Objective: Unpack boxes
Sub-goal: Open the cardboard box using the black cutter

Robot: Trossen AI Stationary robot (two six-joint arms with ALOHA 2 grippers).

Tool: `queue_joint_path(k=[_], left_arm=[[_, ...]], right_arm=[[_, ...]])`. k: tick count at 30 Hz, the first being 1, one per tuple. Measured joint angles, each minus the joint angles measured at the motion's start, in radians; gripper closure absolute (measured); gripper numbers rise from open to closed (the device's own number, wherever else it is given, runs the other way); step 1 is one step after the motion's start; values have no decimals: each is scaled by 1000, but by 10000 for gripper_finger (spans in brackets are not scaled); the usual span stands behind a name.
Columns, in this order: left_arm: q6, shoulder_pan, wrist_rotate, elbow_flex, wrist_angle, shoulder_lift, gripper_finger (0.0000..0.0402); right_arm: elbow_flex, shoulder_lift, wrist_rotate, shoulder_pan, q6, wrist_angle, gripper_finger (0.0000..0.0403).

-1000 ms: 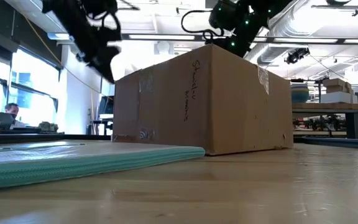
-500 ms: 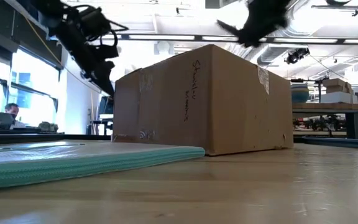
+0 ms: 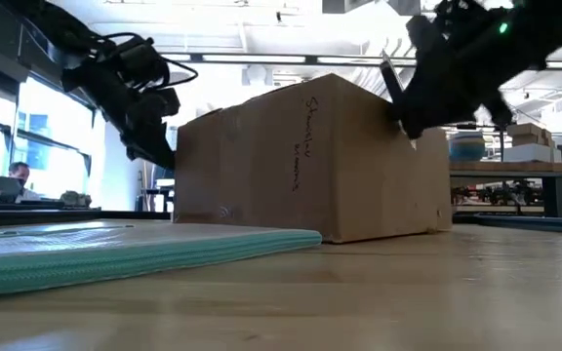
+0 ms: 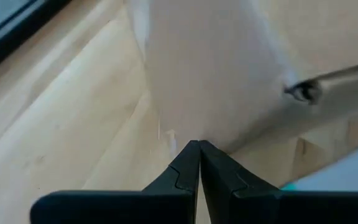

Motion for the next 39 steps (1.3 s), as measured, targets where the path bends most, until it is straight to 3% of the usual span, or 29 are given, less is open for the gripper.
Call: queue_joint_path(k=[5, 8, 13, 15, 18, 23, 26, 30, 39], left_arm=[[-88, -116, -54, -52, 11, -6, 401], [-162, -200, 4, -102, 23, -14, 401], [-295, -373, 28, -166, 172, -26, 401], [-363, -457, -10, -198, 308, -21, 401], [-446, -565, -156, -237, 529, -4, 401], [-479, -662, -325, -243, 749, 46, 401], [-487, -682, -356, -242, 863, 103, 401], [-487, -697, -376, -216, 943, 211, 401], [-389, -726, -310, -22, 967, 392, 401]], right_arm=[[-24, -15, 70, -46, -98, 25, 277], [-28, -66, 133, -81, -142, -36, 277], [-26, -171, 40, -150, -146, -174, 277], [-25, -199, 20, -190, -176, -223, 277], [-25, -242, -1, -252, -217, -304, 277], [7, -359, -58, -321, -316, -372, 277], [103, -414, -135, -318, -389, -414, 277], [257, -413, -318, -285, -395, -519, 277], [530, -166, -756, -124, -102, -933, 277]])
